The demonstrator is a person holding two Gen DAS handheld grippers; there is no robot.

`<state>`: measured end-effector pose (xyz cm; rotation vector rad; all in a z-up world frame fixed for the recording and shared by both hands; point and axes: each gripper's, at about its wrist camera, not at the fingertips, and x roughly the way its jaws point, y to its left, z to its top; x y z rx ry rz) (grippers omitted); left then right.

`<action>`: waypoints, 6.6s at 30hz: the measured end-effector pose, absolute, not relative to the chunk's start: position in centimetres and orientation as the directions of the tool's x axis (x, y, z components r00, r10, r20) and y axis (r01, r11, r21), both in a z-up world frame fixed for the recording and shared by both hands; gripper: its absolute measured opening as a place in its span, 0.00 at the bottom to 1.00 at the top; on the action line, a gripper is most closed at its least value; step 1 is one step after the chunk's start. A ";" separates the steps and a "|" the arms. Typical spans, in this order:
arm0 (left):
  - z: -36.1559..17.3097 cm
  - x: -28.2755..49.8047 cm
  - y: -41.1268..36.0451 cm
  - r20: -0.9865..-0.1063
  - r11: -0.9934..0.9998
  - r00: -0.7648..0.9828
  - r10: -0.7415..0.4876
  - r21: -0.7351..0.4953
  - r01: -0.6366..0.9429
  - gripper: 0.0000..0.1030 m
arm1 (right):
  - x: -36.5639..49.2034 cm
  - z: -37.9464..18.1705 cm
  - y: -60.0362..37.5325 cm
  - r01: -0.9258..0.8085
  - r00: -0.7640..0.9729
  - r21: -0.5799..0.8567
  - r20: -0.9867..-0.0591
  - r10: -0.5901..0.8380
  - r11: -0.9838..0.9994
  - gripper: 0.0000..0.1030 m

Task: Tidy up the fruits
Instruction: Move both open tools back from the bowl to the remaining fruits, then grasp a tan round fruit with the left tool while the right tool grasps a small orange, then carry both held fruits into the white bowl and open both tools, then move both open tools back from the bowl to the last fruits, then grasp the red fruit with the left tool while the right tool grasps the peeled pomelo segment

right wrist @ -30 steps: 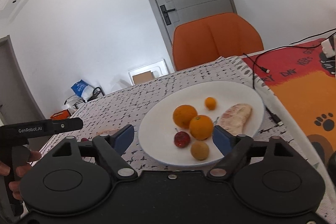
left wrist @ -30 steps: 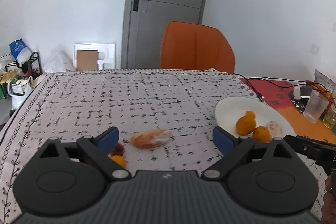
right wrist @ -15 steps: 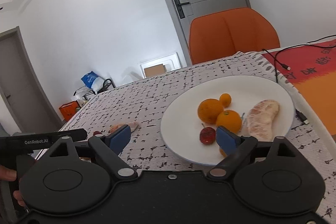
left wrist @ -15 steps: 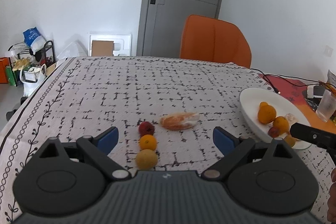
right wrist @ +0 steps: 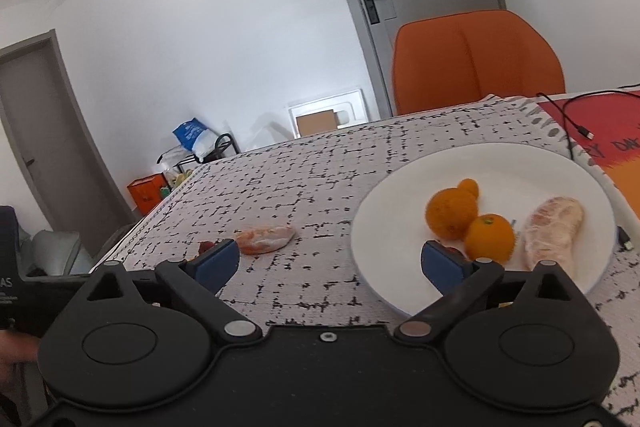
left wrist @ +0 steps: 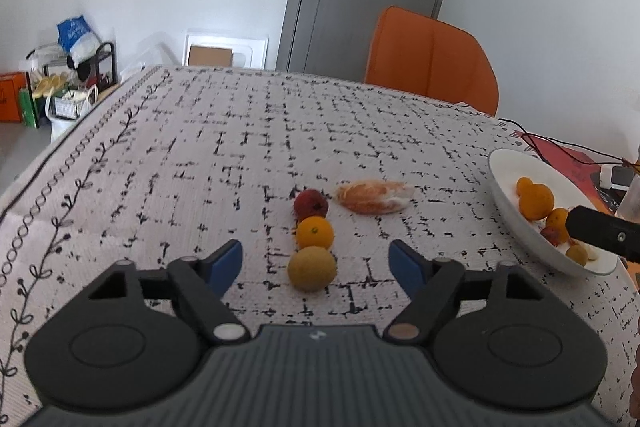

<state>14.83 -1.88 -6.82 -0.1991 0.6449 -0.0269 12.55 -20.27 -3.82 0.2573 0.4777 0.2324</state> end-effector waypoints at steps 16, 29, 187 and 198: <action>-7.3 14.8 0.9 -0.600 0.967 0.795 -0.085 -0.241 -0.079 0.25 | 15.0 -3.8 -15.1 -0.274 0.801 0.258 -0.472 0.368 0.926 0.96; -6.6 13.7 4.4 -0.582 0.959 0.813 -0.025 -0.243 -0.145 0.25 | 16.9 -4.6 -11.4 -0.334 0.750 0.245 -0.516 0.414 0.910 0.86; -5.2 18.0 -1.5 -0.566 0.984 0.822 -0.053 -0.170 -0.053 0.69 | 14.6 -3.1 -20.0 -0.114 0.884 0.245 -0.417 0.211 0.963 1.00; -6.5 19.0 -0.6 -0.579 0.977 0.811 -0.085 -0.210 -0.048 0.66 | 16.2 -3.2 -17.3 -0.163 0.858 0.201 -0.454 0.239 0.966 1.00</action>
